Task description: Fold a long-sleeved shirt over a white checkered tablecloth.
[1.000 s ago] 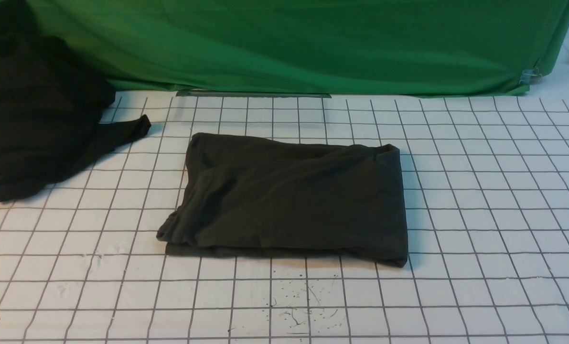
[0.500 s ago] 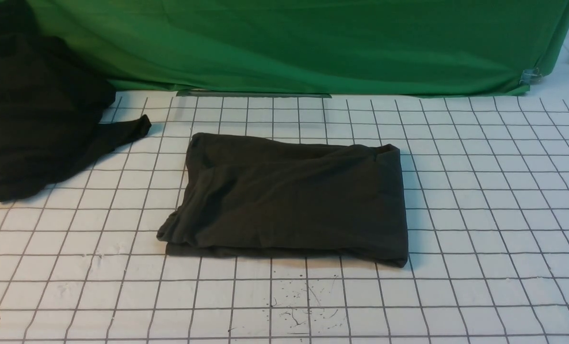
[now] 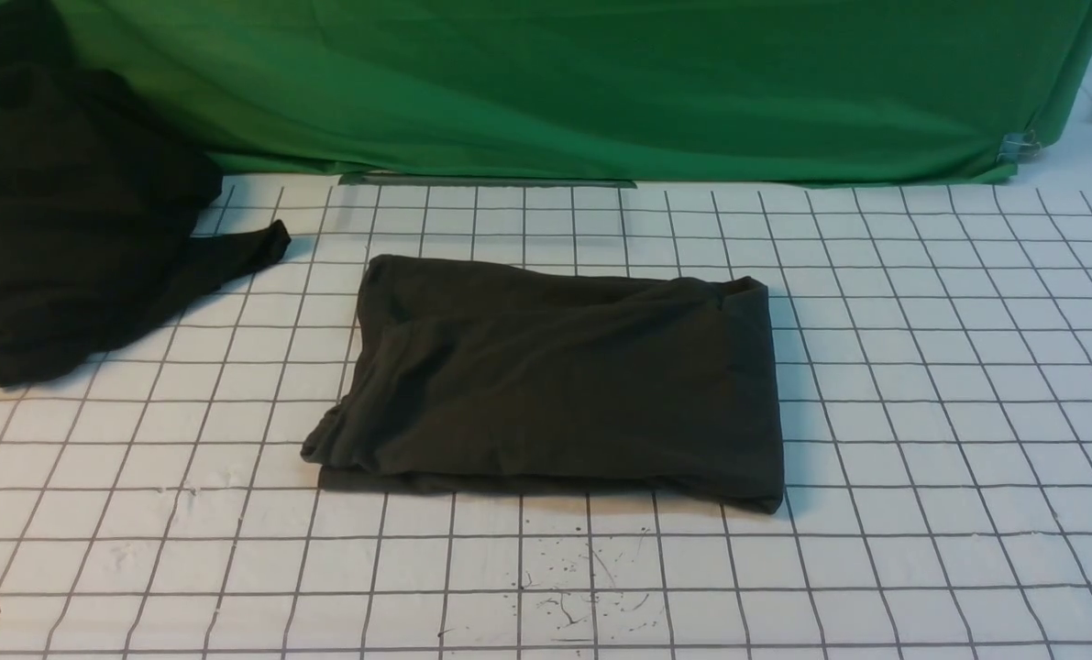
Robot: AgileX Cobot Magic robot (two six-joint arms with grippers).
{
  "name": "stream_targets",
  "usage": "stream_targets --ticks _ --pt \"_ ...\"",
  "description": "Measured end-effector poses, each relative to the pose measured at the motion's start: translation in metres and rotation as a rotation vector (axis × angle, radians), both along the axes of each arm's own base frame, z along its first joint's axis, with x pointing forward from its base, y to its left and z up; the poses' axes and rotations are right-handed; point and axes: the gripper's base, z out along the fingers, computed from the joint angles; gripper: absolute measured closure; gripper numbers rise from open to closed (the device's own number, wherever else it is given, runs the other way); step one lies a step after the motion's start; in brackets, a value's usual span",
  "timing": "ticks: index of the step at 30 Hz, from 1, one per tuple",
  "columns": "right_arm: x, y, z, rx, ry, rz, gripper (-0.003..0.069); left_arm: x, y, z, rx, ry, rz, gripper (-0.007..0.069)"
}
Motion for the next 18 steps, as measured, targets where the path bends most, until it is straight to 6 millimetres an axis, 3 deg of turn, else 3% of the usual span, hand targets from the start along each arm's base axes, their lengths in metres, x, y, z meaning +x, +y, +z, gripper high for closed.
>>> stream_targets --ticks 4,6,18 --pt "0.013 -0.001 -0.063 -0.011 0.192 -0.034 0.0417 0.000 0.000 0.000 0.000 0.000 0.000 0.0621" --pt "0.014 -0.001 -0.075 -0.014 0.248 -0.037 0.0417 0.000 0.000 0.000 0.000 -0.001 0.000 0.0621" --pt "0.014 -0.001 -0.076 -0.007 0.249 -0.038 0.0417 0.000 0.000 0.000 0.000 -0.002 0.000 0.0621"
